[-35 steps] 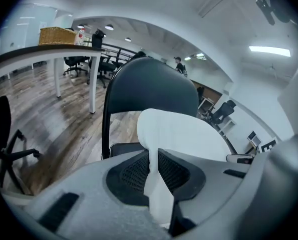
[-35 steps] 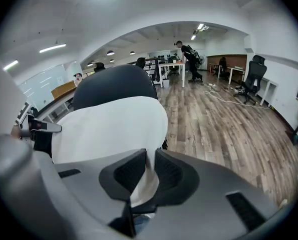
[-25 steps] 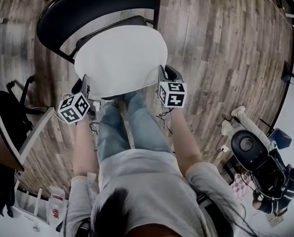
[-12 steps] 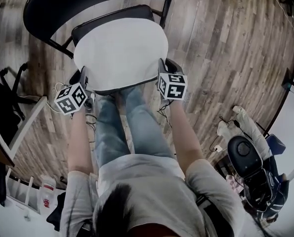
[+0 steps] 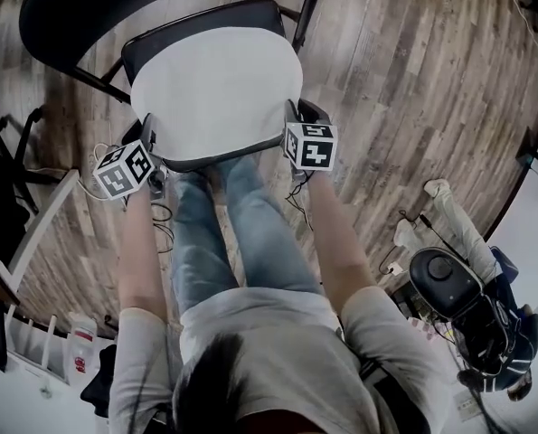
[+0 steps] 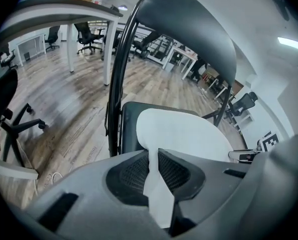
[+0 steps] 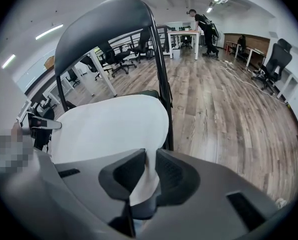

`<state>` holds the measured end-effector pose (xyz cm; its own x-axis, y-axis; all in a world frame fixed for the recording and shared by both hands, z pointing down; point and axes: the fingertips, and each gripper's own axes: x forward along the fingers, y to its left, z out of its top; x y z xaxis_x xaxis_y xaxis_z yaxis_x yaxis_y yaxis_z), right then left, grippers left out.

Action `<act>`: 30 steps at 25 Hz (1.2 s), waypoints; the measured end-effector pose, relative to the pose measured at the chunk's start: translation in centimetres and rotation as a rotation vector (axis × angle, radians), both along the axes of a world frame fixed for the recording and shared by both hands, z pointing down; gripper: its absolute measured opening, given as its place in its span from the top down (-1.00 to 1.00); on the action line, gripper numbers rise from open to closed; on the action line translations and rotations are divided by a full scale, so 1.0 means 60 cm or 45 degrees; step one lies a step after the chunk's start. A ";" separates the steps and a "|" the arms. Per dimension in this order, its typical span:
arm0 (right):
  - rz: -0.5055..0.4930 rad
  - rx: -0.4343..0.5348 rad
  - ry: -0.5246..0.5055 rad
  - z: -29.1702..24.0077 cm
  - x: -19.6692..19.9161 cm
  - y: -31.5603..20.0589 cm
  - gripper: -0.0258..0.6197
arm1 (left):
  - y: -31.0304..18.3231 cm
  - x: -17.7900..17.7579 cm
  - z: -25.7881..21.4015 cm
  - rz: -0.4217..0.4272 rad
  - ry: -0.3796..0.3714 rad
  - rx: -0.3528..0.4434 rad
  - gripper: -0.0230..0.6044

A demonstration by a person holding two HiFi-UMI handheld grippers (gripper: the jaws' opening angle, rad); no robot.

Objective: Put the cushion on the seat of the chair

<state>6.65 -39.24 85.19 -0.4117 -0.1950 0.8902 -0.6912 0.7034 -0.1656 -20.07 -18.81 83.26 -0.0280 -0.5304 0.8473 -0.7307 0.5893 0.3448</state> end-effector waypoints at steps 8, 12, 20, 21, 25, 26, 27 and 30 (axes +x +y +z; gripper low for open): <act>-0.013 -0.025 0.028 0.028 -0.003 -0.005 0.74 | 0.007 -0.010 0.028 -0.020 0.004 -0.051 0.75; 0.000 -0.043 0.028 0.038 -0.002 -0.008 0.73 | 0.009 -0.014 0.042 -0.019 0.006 -0.078 0.74; 0.009 -0.043 0.046 0.049 0.001 -0.007 0.71 | 0.014 -0.016 0.055 0.000 -0.032 -0.125 0.62; 0.013 -0.034 0.051 0.049 0.001 -0.008 0.70 | 0.014 -0.016 0.055 0.008 -0.041 -0.131 0.60; 0.036 0.007 0.053 0.042 0.005 -0.010 0.63 | 0.022 -0.023 0.051 0.015 -0.077 -0.143 0.42; 0.049 0.016 0.043 0.038 0.005 -0.012 0.61 | 0.025 -0.025 0.049 0.021 -0.087 -0.143 0.39; 0.067 0.028 0.031 0.033 0.006 -0.013 0.60 | 0.027 -0.026 0.046 0.028 -0.099 -0.143 0.37; 0.116 0.073 -0.012 0.009 0.006 -0.015 0.61 | 0.036 -0.030 0.032 0.041 -0.138 -0.130 0.36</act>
<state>7.03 -40.17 85.75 -0.3986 -0.2825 0.8725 -0.7511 0.6465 -0.1338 -21.85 -16.62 85.16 -0.1066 -0.4438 0.8898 -0.7795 0.5928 0.2023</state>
